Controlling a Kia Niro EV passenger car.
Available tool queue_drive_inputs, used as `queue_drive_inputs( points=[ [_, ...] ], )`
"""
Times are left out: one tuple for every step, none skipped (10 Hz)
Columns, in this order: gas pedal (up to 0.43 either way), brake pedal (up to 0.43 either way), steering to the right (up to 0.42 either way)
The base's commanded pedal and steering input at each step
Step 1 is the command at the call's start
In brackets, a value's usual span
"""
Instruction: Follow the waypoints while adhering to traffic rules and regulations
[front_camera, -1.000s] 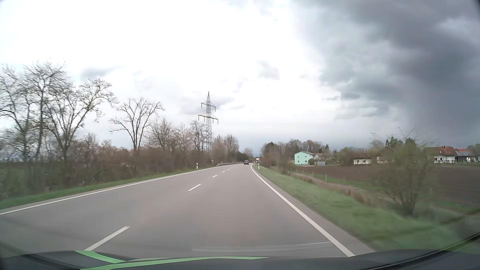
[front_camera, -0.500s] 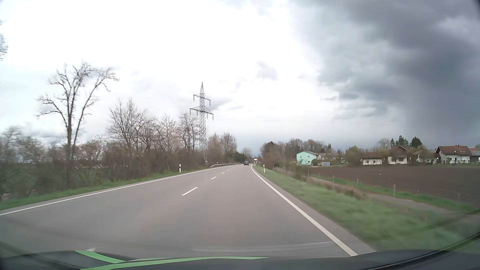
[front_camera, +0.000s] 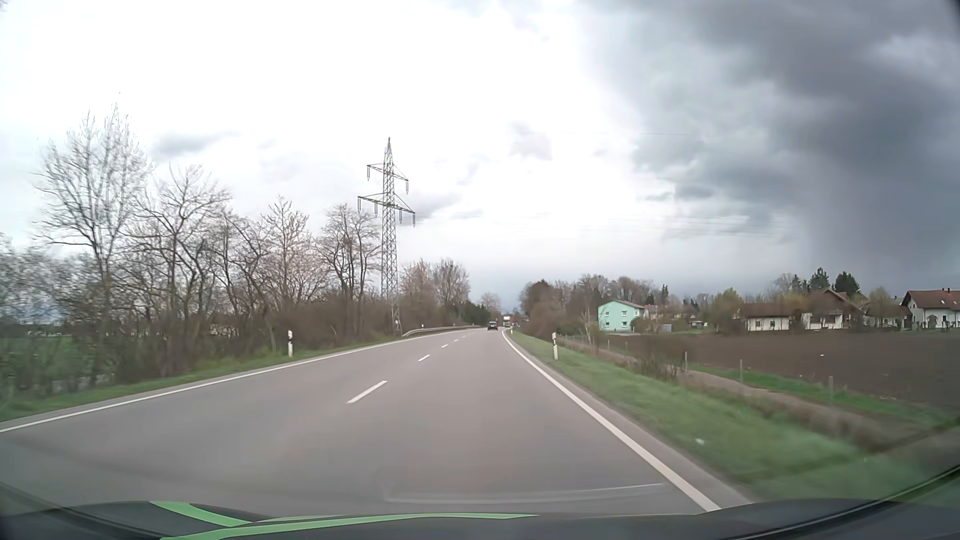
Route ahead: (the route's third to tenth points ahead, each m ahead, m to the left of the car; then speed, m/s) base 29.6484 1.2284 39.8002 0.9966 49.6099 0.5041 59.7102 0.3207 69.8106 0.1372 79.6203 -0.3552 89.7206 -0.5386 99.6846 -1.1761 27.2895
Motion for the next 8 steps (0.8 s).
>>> queue_drive_inputs(
  points=[
    [0.248, 0.0, 0.003],
    [0.248, 0.0, 0.004],
    [0.248, 0.0, 0.004],
    [0.248, 0.0, 0.004],
    [0.248, 0.0, 0.004],
    [0.248, 0.0, 0.004],
    [0.248, 0.0, 0.004],
    [0.248, 0.0, 0.004]
  ],
)
